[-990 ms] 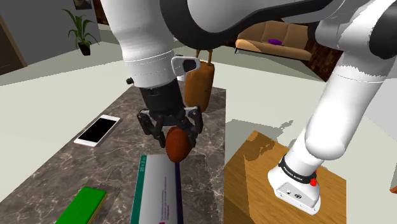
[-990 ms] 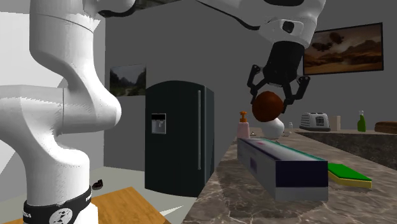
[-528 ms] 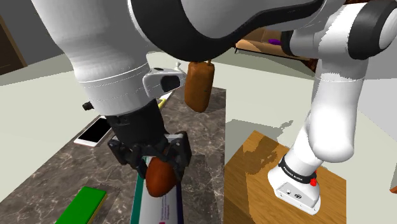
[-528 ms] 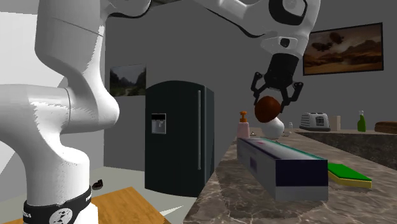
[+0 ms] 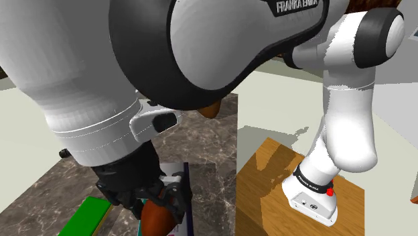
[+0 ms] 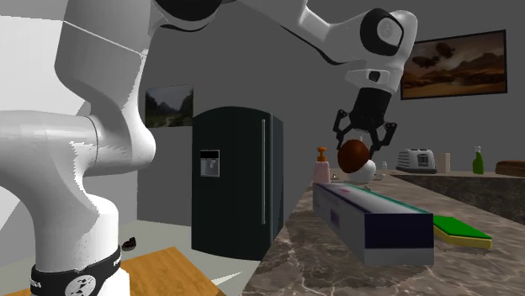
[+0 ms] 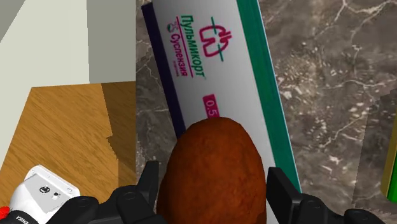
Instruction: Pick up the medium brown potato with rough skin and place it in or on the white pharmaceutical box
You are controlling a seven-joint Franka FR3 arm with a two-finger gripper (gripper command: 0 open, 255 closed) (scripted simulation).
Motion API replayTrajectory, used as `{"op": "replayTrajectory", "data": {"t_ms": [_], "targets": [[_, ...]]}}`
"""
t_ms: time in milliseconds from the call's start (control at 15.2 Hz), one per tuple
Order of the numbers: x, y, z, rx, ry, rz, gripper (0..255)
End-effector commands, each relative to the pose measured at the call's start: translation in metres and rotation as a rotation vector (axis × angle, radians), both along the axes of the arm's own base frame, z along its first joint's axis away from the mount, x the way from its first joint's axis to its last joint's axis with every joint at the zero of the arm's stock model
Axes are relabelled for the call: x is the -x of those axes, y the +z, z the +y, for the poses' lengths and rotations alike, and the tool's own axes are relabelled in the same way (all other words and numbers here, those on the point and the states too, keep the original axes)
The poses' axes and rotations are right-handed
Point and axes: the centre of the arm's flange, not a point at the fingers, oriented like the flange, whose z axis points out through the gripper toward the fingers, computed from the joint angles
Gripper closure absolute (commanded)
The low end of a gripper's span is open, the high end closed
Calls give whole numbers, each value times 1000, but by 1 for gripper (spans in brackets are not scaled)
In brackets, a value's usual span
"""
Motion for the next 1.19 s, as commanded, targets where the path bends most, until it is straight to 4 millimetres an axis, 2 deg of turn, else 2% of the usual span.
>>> {"op": "replayTrajectory", "data": {"t_ms": [0,462,990,1056,1122], "targets": [[0,-11,0,0,0,0,255],[0,-48,0,0,0,0,255],[0,-50,0,0,0,0,255],[0,-50,0,0,0,0,0],[0,-50,0,0,0,0,0]]}}
